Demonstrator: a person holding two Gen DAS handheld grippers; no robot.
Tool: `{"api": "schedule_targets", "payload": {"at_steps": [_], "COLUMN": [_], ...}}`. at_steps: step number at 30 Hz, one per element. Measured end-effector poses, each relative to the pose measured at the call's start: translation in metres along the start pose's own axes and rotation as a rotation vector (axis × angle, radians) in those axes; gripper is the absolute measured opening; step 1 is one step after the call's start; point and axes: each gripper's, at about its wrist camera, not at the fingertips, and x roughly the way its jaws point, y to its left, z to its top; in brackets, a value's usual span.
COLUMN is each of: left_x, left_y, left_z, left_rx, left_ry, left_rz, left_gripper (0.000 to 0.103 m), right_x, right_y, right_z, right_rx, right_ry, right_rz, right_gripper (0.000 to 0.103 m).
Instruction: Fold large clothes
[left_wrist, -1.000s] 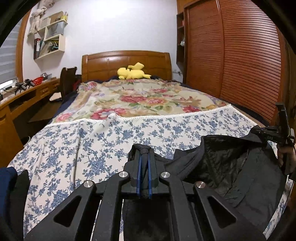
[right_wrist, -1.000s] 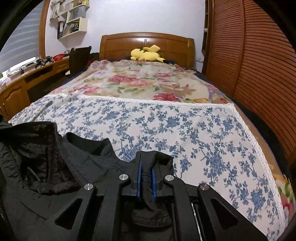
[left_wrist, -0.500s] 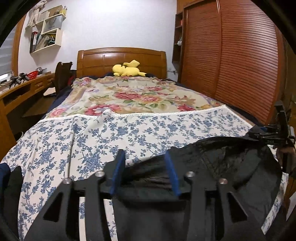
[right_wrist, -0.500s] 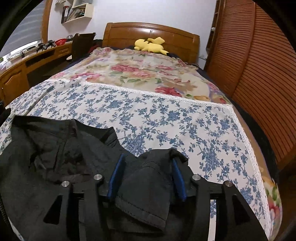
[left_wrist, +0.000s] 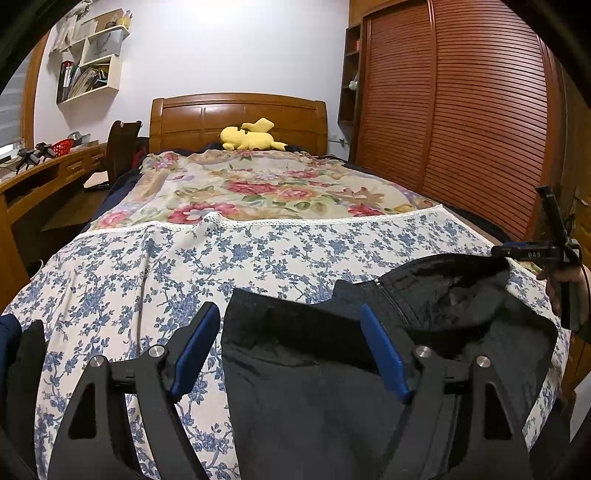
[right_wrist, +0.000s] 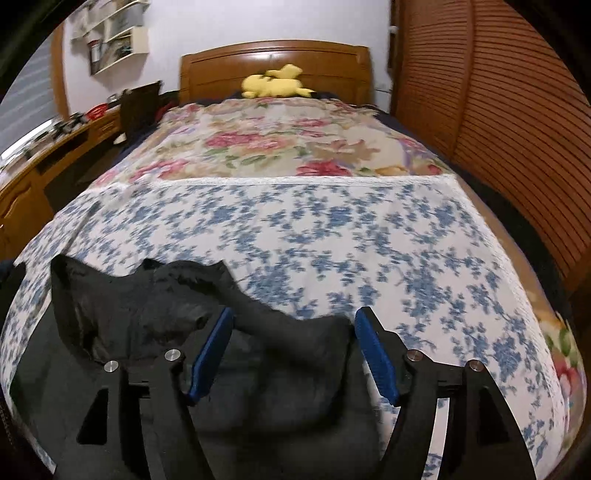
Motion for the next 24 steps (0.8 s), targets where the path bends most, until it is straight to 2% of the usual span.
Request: {"api": "schedule_targets", "payload": {"at_steps": [5, 15, 21, 24], "left_x": [-0.002, 0.001, 0.004, 0.004], "left_y": [-0.005, -0.009, -0.004, -0.002], "left_z": [-0.004, -0.02, -0.031, -0.033], "left_rx": [0.02, 0.044, 0.024, 0.024], "left_ry": [0.0, 0.029, 0.055, 0.059], "left_rz": [0.0, -0.004, -0.018, -0.015], "left_gripper": [0.079, 0.079, 0.079, 0.079], "right_x": [-0.014, -0.014, 0.017, 0.039], "right_y": [0.006, 0.093, 0.135, 0.146], "right_z": [-0.004, -0.011, -0.013, -0.01], "right_rx": [-0.021, -0.229, -0.278, -0.263], "right_ry": [-0.033, -0.034, 0.034, 0.093], "right_rz": [0.028, 0.171, 0.227, 0.242], "right_gripper": [0.071, 0.071, 0.071, 0.071]}}
